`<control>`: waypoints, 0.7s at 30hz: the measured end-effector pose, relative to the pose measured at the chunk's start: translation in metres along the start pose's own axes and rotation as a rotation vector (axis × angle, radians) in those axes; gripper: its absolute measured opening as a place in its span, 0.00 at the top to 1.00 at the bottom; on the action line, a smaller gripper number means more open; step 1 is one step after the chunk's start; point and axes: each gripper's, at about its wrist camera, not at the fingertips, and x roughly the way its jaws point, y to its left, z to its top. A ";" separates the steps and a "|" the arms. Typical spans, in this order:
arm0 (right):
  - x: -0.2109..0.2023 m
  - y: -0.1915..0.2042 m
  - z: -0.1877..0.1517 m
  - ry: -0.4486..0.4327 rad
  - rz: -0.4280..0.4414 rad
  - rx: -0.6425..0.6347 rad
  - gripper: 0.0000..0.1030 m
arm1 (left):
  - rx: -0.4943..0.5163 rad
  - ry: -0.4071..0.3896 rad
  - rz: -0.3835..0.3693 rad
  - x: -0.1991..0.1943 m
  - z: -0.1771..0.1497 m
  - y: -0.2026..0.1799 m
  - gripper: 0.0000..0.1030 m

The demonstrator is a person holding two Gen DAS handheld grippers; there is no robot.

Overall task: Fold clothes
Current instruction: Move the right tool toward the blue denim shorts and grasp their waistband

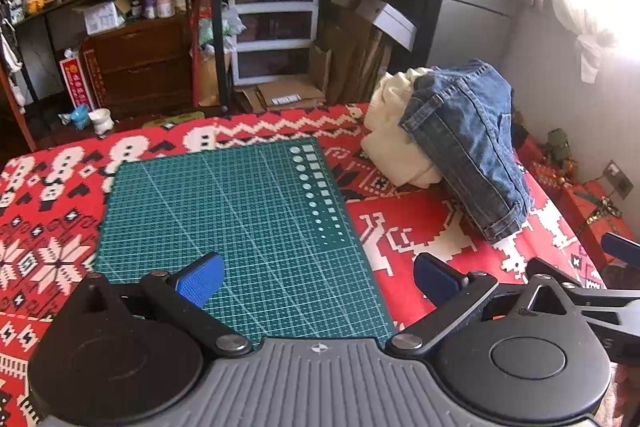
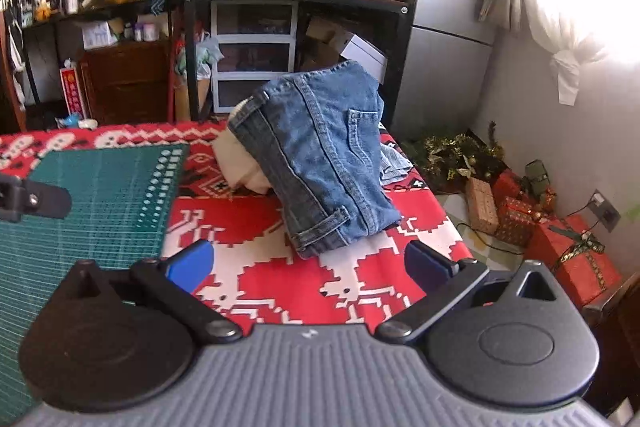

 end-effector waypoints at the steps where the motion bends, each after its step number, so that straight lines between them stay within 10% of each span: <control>1: 0.004 0.000 0.000 0.002 0.001 -0.005 0.00 | 0.004 0.010 -0.005 0.003 0.001 -0.001 0.01; 21: 0.091 -0.013 0.031 0.053 0.006 -0.030 0.05 | 0.039 0.122 -0.017 0.048 0.021 -0.017 0.02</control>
